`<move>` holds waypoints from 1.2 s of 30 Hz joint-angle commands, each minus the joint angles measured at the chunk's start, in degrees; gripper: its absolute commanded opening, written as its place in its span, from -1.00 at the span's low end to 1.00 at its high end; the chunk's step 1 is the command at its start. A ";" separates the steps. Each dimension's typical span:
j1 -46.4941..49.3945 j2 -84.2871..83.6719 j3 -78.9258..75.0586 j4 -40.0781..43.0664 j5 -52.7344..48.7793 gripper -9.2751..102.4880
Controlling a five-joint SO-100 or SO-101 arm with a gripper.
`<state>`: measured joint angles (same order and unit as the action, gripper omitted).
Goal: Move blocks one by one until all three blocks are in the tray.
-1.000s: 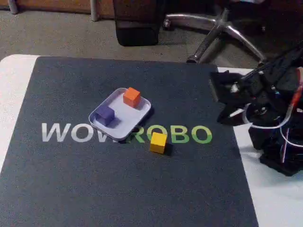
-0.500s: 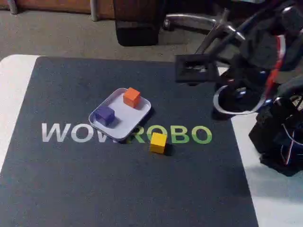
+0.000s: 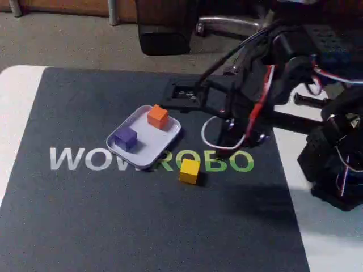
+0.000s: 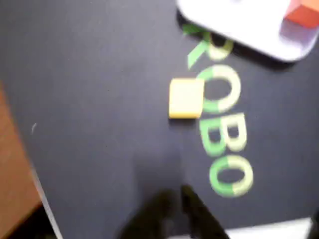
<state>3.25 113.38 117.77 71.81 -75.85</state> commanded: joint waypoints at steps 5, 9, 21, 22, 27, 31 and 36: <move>2.02 -7.65 -0.88 -7.29 -1.23 -0.67; 4.57 -10.55 -0.88 -10.46 -3.16 -0.66; 10.72 -14.33 -0.18 -14.24 -9.49 -0.57; 10.63 -14.33 0.00 -14.33 -9.67 -0.55; 9.58 -14.41 0.88 -15.47 -11.51 -0.49; 9.23 -15.47 1.85 -17.31 -12.30 -0.49; 9.23 -16.96 2.20 -17.84 -12.74 -0.49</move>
<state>12.66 96.15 120.15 54.49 -88.24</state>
